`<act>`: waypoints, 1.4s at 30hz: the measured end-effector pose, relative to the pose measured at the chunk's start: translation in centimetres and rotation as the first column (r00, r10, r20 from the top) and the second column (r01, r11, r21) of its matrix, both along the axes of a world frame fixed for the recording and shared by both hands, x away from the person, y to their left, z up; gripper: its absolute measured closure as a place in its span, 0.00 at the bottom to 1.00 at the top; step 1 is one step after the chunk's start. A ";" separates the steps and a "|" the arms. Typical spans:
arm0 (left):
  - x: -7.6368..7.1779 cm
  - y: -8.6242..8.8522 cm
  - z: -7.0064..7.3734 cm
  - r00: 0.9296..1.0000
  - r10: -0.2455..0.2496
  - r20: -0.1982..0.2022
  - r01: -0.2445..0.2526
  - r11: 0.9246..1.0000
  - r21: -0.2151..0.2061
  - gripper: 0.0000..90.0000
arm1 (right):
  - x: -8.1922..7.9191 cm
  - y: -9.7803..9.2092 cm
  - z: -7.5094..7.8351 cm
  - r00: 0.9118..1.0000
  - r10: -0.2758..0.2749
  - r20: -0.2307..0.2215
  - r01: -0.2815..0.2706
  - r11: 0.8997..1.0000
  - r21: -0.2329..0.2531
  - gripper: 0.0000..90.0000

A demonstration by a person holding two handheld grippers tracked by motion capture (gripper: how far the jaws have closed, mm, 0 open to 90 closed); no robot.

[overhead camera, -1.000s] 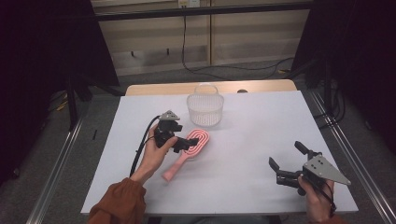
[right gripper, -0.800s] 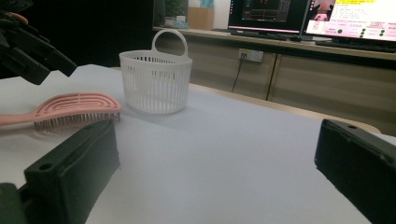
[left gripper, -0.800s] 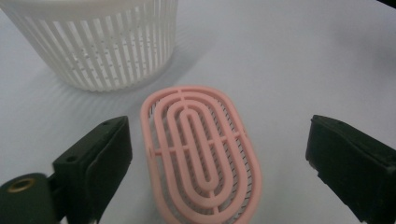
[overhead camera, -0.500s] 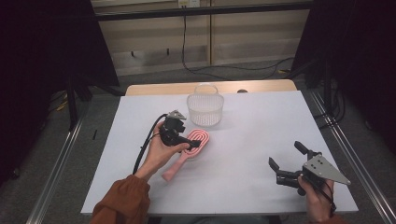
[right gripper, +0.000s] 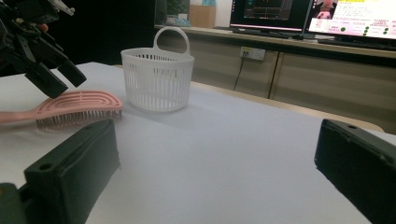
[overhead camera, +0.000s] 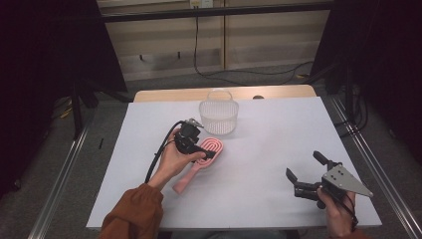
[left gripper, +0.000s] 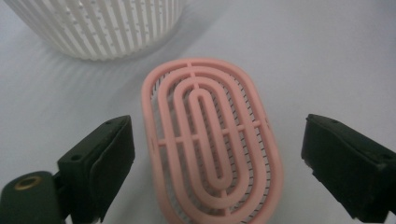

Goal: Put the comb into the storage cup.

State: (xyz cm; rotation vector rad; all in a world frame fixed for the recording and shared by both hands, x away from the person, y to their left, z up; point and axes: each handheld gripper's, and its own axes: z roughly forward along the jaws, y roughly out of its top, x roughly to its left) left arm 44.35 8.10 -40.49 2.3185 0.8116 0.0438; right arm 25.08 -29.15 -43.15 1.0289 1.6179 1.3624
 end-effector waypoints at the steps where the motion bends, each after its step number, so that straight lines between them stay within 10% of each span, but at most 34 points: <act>1: 0.0 -0.1 -0.2 1.000 -0.001 -0.009 0.001 1.000 0.003 0.11 | 0.0 0.0 0.0 1.000 0.000 0.000 0.000 1.000 0.000 0.00; 22: 0.3 -1.4 -2.0 0.997 0.000 -0.074 0.012 0.986 0.165 0.06 | 0.0 0.1 0.0 1.000 0.004 0.000 -0.004 1.000 -0.008 0.00; 42: 0.3 -2.3 -2.5 0.993 0.024 -0.113 -0.001 0.980 0.198 0.20 | -0.1 0.0 0.0 1.000 0.009 -0.004 -0.009 1.000 -0.003 0.00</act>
